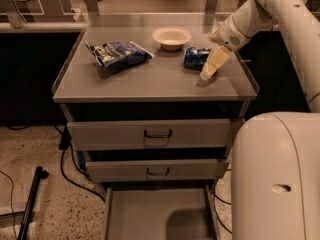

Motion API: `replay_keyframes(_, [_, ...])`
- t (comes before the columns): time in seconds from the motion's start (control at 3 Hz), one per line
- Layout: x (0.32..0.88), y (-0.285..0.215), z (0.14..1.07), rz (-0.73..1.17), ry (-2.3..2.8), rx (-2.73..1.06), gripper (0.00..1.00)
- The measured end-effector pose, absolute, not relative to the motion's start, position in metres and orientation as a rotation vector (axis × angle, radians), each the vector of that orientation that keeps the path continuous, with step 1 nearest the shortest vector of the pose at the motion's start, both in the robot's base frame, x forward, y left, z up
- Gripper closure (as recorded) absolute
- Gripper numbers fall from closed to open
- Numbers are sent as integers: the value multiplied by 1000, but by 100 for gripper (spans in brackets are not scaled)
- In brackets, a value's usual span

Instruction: Place pepsi can into bottom drawer

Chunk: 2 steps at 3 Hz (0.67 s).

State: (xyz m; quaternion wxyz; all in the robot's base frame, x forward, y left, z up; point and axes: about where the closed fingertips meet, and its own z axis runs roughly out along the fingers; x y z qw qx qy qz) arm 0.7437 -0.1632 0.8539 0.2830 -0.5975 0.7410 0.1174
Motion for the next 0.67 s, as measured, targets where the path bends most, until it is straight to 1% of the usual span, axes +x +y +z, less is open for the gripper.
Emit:
replay_keyframes(0.33, [749,-164,845,321,1988,-1595,0])
replay_keyframes(0.67, [749,-164,845,322,1988,-1595,19])
